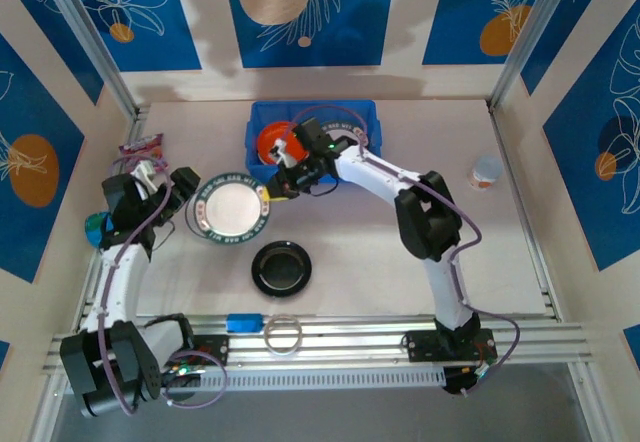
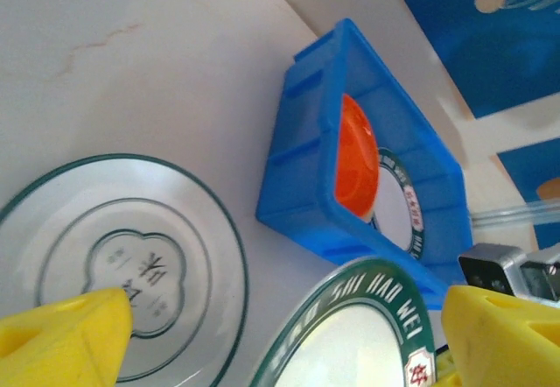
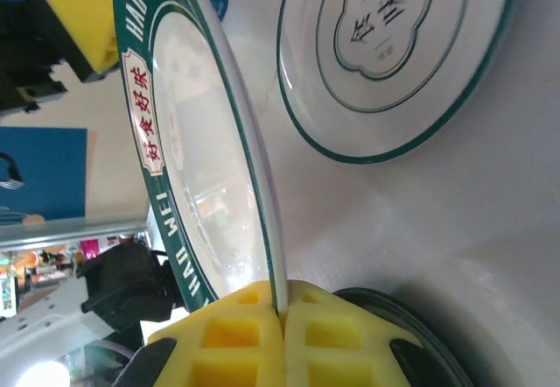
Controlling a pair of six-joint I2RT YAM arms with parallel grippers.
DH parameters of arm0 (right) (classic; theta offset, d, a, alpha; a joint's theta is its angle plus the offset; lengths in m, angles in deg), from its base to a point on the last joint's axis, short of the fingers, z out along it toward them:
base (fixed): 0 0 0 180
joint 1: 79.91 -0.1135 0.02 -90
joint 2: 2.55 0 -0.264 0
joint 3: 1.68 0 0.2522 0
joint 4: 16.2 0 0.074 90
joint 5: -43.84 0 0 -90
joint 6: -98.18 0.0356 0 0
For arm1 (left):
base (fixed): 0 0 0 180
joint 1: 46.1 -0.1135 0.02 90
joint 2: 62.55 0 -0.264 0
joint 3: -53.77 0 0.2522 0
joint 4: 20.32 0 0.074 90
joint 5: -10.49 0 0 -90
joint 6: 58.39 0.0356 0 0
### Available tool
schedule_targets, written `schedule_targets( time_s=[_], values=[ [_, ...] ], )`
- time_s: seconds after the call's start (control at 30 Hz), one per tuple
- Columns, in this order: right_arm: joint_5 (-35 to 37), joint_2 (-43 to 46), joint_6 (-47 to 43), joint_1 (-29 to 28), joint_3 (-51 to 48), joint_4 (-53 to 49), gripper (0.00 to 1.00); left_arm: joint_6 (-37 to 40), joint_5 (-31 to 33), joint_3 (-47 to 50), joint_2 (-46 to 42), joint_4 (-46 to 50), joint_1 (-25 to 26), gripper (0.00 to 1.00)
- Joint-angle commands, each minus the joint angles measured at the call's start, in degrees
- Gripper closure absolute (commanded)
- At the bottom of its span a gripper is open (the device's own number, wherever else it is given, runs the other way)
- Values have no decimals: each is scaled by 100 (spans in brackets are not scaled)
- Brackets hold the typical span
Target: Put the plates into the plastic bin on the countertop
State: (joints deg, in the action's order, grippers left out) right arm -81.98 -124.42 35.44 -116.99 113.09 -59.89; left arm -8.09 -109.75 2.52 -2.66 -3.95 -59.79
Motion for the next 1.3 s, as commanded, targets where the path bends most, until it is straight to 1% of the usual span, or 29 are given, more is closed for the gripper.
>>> schedule_targets(
  time_s=[0.0,0.07,0.17,0.27,0.3,0.37,0.43,0.5,0.57,0.63,0.7,0.77,0.8,0.87,1.0,1.07,1.1,1.13,1.2,1.27],
  values=[
    [-254,435,354,304,-199,304,100,-87,-243,-296,186,-517,429,9],
    [-387,535,506,477,-305,471,100,-10,-144,-428,357,-554,742,10],
    [-383,690,585,665,-367,543,100,54,7,-637,629,-586,1171,13],
    [-374,794,640,830,-428,602,100,-34,132,-771,907,-632,1361,21],
    [-366,804,640,872,-421,586,100,-88,150,-801,986,-683,1393,27],
    [-406,817,612,943,-409,552,100,-172,152,-840,1123,-822,1446,35],
    [-438,822,614,989,-424,561,100,-212,131,-950,1305,-905,1520,42],
    [-454,826,675,1027,-462,630,100,-213,97,-1086,1506,-934,1584,54],
    [-477,850,725,1051,-492,701,100,-217,87,-1212,1686,-967,1647,60],
    [-497,876,780,1079,-528,769,100,-233,51,-1337,1845,-1034,1707,69],
    [-500,876,811,1103,-529,791,100,-241,1,-1442,1977,-1084,1742,74],
    [-512,878,827,1131,-541,805,100,-266,-27,-1533,2105,-1105,1779,90],
    [-496,879,855,1148,-539,806,100,-273,-30,-1572,2160,-1105,1787,100],
    [-471,879,868,1191,-532,788,100,-329,-12,-1652,2250,-1121,1813,100],
    [-146,878,856,1377,-427,494,100,-364,94,-1929,2505,-1058,1994,100],
    [-74,891,952,1551,-378,394,92,-371,163,-2014,2602,-1174,2112,100],
    [-58,923,996,1660,-395,377,83,-442,233,-2003,2635,-1336,2168,100],
    [12,972,1008,1763,-401,335,76,-559,316,-2000,2677,-1475,2200,100],
    [409,1152,1073,1970,-503,256,70,-685,352,-2142,2840,-1642,2254,100],
    [789,1380,1237,2221,-755,365,69,-719,377,-2433,3071,-1600,2330,100]
  ],
)
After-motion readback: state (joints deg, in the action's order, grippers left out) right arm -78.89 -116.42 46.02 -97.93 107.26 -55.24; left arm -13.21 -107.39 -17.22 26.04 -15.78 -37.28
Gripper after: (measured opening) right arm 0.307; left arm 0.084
